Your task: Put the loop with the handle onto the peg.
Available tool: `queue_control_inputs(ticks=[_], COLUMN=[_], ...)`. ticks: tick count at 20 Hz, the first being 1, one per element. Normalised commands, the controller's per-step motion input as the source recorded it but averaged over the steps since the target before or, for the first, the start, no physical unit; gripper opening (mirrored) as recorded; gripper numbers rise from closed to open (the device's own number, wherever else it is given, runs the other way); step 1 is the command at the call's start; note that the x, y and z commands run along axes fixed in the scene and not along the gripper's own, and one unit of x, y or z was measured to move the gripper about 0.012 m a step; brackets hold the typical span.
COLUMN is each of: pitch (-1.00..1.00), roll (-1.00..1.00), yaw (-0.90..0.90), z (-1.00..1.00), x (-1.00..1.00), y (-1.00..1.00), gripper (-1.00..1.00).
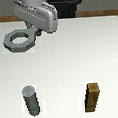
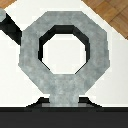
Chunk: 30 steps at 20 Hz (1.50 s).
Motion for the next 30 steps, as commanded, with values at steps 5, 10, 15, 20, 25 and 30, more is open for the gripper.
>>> queue_control_inputs(ticks=[5, 10, 15, 20, 25, 30], pitch=[0.00, 0.00, 0.00, 0.00, 0.00, 0.00], roll=[0.00, 0.00, 0.00, 0.00, 0.00, 0.00], yaw=[0.00, 0.00, 0.00, 0.00, 0.00, 0.00], z=[0.00, 0.00, 0.00, -0.20, -0.20, -0.40], x=[1.00, 1.00, 0.20, 0.20, 0.00, 0.20], y=[0.00, 0.00, 0.63, 0.00, -0.20, 0.20], gripper=[-1.00, -1.00, -1.00, -1.00, -1.00, -1.00])
